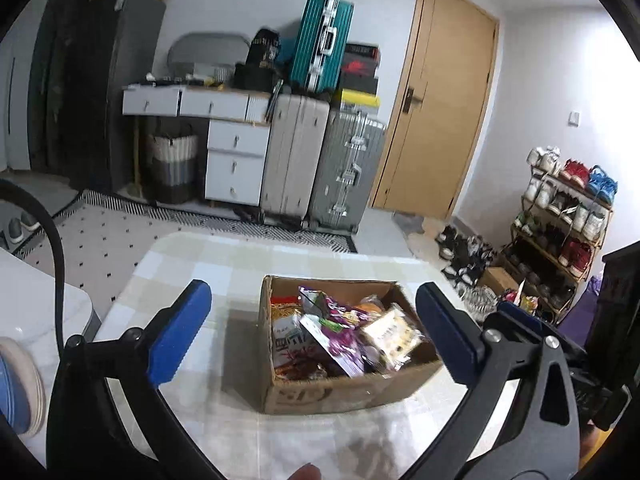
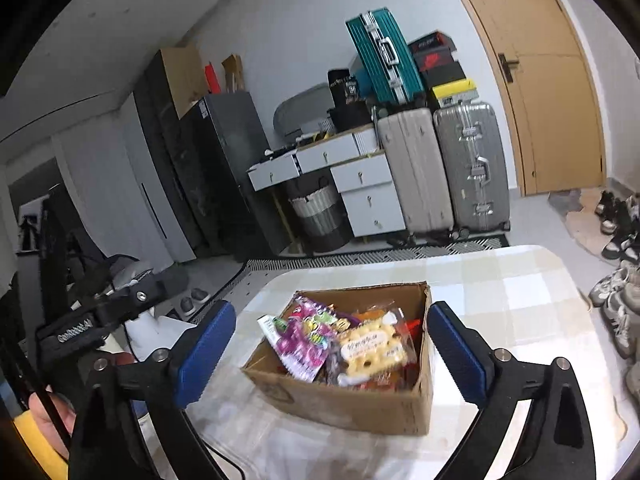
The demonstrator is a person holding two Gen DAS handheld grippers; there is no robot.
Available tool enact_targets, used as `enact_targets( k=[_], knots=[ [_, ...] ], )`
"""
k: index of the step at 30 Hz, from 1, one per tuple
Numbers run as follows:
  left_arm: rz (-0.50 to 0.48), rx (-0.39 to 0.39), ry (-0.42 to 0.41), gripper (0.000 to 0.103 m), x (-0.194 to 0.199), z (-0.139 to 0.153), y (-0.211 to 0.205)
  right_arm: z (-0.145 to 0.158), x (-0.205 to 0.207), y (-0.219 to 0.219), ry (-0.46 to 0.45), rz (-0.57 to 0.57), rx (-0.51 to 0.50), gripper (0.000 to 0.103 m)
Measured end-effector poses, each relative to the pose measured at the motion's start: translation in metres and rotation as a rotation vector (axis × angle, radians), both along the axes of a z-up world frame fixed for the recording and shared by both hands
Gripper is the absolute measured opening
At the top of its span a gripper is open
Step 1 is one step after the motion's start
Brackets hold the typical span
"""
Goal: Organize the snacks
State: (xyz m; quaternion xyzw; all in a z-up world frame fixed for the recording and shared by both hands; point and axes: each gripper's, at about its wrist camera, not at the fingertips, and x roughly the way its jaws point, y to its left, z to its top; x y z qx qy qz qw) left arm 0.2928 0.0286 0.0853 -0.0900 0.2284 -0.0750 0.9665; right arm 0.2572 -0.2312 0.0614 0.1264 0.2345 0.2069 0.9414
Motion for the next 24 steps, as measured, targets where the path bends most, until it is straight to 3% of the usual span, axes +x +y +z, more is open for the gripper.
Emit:
enact_targets(
  k=[5,14,19,24],
  knots=[
    [0.043,0.028,-0.037,0.102,-0.08,0.013,-0.005,0.004,-0.052,0.008,-0.042,-0.032,-0.046,0.1],
    [0.144,0.071,-0.027,0.102,-0.215,0.029,-0.005,0.014,-0.152,0.018,-0.113,-0.058,-0.004,0.102],
    [0.24,0.132,-0.03,0.102,-0.29,0.032,-0.005,0.016,-0.196,0.022,-0.146,-0.049,-0.004,0.102],
    [0.228,0.115,-0.028,0.102,-0.336,0.026,0.0,0.013,-0.23,0.03,-0.191,-0.043,-0.047,0.102]
  ],
)
